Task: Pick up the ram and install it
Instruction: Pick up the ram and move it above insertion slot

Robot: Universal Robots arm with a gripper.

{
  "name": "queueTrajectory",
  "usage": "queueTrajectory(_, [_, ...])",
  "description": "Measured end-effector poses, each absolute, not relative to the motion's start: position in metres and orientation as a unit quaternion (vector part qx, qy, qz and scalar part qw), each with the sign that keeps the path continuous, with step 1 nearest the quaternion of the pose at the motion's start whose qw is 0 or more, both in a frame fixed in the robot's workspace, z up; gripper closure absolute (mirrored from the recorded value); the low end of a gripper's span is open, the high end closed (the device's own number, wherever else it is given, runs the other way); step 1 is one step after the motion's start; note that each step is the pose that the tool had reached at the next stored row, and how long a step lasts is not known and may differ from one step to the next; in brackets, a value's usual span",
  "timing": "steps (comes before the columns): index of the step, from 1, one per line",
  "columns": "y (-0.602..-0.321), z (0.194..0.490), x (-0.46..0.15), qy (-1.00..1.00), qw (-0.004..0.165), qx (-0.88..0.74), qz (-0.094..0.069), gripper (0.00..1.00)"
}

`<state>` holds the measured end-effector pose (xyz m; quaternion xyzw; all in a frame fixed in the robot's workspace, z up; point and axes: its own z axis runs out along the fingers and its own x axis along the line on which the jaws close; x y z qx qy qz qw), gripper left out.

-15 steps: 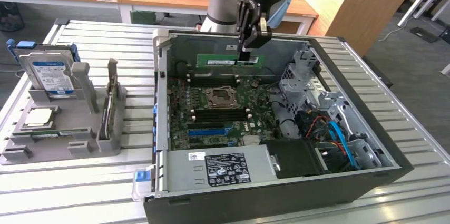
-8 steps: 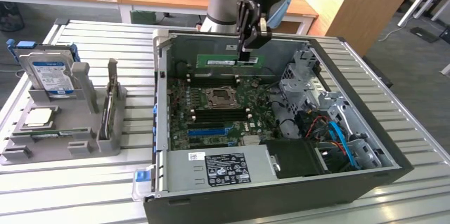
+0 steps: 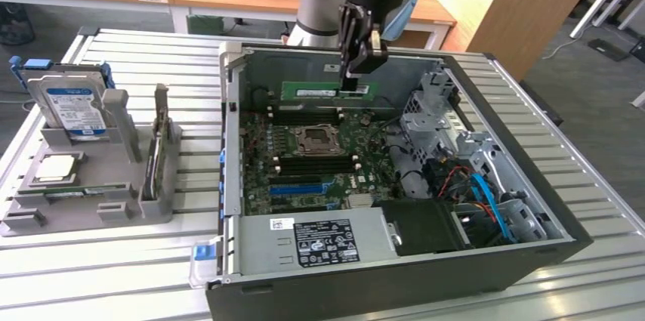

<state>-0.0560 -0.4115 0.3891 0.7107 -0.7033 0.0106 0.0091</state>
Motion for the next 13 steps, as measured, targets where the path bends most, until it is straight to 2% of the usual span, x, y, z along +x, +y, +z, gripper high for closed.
queueTrajectory(13, [-0.412, 0.377, -0.056, -0.703, 0.009, 0.711, 0.011, 0.88])
